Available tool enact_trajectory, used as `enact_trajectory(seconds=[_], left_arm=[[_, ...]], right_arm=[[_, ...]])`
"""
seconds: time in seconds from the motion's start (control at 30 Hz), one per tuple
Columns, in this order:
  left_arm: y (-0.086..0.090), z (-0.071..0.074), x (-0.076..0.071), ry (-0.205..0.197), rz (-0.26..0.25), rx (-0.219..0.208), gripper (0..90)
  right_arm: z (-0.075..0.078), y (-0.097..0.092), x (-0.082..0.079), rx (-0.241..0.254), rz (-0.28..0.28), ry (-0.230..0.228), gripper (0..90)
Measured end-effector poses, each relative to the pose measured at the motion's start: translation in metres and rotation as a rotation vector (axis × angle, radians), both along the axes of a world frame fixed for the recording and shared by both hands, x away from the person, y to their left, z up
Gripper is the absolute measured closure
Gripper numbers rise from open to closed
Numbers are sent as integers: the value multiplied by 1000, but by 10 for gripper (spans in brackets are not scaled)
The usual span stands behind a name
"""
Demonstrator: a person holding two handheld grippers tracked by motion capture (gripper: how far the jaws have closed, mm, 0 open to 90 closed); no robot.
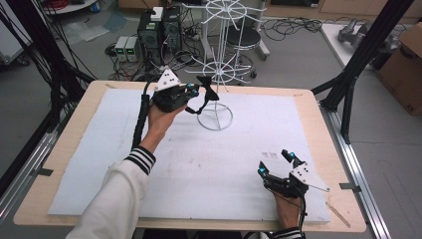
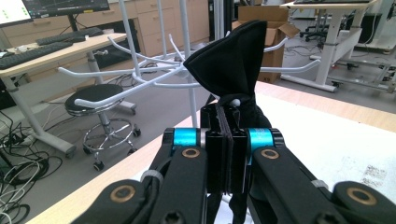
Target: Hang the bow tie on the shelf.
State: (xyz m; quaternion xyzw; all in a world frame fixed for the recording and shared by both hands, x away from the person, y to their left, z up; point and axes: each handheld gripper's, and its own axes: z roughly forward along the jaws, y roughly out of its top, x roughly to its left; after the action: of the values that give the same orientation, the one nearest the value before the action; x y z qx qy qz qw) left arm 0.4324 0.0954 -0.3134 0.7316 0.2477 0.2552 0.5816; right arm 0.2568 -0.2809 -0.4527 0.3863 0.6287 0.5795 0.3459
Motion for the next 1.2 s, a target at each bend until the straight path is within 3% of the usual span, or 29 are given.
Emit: enact_trajectory(seconds=[0.53, 0.87, 0.97, 1.03, 1.2], left_arm=[[-11, -10, 7, 1, 14, -3, 891], [-16, -13, 9, 8, 20, 19, 879], [-18, -17, 10, 24, 31, 49, 828], [-18, -17, 10, 36, 26, 36, 807], [-19, -17, 8, 37, 46, 67, 647]], right_arm=[[0, 0, 0, 0, -1, 0, 94], [0, 0, 0, -3, 0, -3, 93], [0, 0, 0, -3, -1, -2, 93], [0, 0, 0, -2, -1, -2, 93], [0, 0, 0, -1, 1, -2, 94]])
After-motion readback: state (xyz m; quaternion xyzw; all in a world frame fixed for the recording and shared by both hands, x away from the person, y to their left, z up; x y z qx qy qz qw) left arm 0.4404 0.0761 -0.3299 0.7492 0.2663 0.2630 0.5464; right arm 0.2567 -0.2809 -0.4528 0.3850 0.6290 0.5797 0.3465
